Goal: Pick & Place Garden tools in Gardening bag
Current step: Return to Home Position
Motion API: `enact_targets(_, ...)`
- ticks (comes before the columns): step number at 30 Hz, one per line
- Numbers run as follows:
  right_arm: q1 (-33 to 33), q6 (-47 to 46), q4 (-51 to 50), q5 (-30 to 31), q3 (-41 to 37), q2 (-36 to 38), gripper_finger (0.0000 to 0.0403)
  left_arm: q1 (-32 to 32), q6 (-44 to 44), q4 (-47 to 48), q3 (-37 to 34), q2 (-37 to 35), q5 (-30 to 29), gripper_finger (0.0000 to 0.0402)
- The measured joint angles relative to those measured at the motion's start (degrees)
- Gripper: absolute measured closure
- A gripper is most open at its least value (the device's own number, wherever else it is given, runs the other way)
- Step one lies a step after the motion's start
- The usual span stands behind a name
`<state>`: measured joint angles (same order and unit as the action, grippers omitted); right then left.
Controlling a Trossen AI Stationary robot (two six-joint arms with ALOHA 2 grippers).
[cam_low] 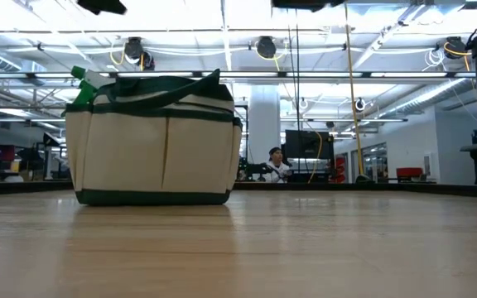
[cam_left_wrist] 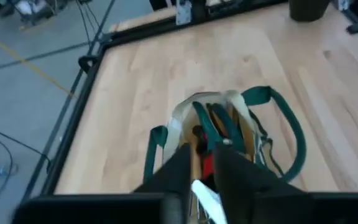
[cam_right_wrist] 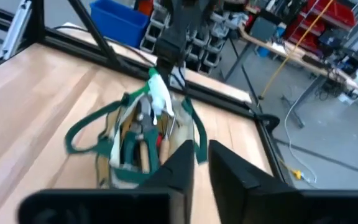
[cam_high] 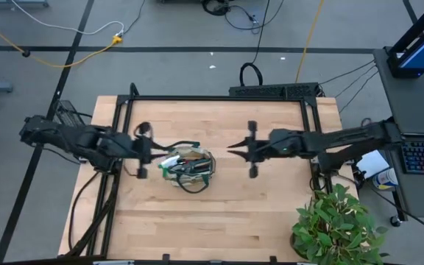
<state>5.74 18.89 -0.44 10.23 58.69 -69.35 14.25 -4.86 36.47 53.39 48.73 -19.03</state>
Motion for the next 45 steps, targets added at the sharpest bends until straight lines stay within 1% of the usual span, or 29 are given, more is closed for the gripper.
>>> enact_targets(3,-0.8,-0.4,-5.2,-0.4,0.0,4.7,0.0395,0.6,-0.2,2.9,0.0,-4.4,-2.4,0.038)
enact_targets(5,-1.8,-1.3,-8.9,-3.5,0.0,7.3,0.0398,0.7,0.0,4.4,0.0,-6.8,-4.9,0.0395)
enact_targets(8,-3.7,-3.8,-9.9,-10.0,-0.8,10.5,0.0394,0.7,0.8,6.9,0.0,-9.2,-7.8,0.0389)
enact_targets(10,-4.7,-4.6,-9.9,-11.8,-2.0,12.8,0.0399,0.7,0.6,9.0,0.0,-10.9,-8.9,0.0389)
enact_targets(12,-5.5,-5.1,-10.1,-11.9,-4.0,15.5,0.0401,0.7,0.7,10.6,-0.1,-12.8,-10.1,0.0394)
enact_targets(15,-6.2,-7.0,-10.1,-11.9,-7.8,20.1,0.04,0.7,0.6,11.3,-0.9,-16.2,-10.1,0.0398)
enact_targets(17,-6.2,-7.8,-10.1,-11.9,-10.9,23.6,0.0401,0.7,0.6,11.2,-2.2,-19.0,-9.9,0.0392)
enact_targets(20,-6.2,-9.9,-7.5,-12.0,-16.3,28.8,0.0402,0.7,0.9,10.4,-5.5,-23.9,-9.9,0.0387)
enact_targets(26,-6.2,-13.3,-3.6,-12.0,-26.1,39.1,0.0402,0.7,2.6,5.9,-13.2,-34.0,-9.9,0.0398)
enact_targets(29,-6.2,-15.3,-3.2,-11.9,-29.8,43.8,0.0402,0.7,5.0,3.0,-15.5,-37.9,-9.9,0.039)
enact_targets(32,-6.2,-16.6,-1.0,-11.9,-33.0,47.9,0.0402,0.7,4.1,0.1,-17.9,-40.8,-9.8,0.0387)
enact_targets(34,-6.2,-16.7,-0.6,-12.0,-34.4,50.4,0.0402,0.7,2.8,-2.5,-19.7,-42.1,-9.5,0.0392)
enact_targets(37,-6.2,-16.6,-0.6,-12.0,-36.1,53.7,0.0401,0.7,0.4,-8.9,-23.6,-43.4,-8.3,0.0398)
enact_targets(41,-6.2,-16.7,-0.6,-12.2,-37.8,57.5,0.0402,0.7,-5.4,-18.6,-30.3,-43.6,-5.3,0.0388)
enact_targets(45,-6.2,-16.6,-0.7,-17.0,-38.9,60.5,0.0401,0.7,-7.2,-24.8,-35.9,-43.6,-2.3,0.0393)
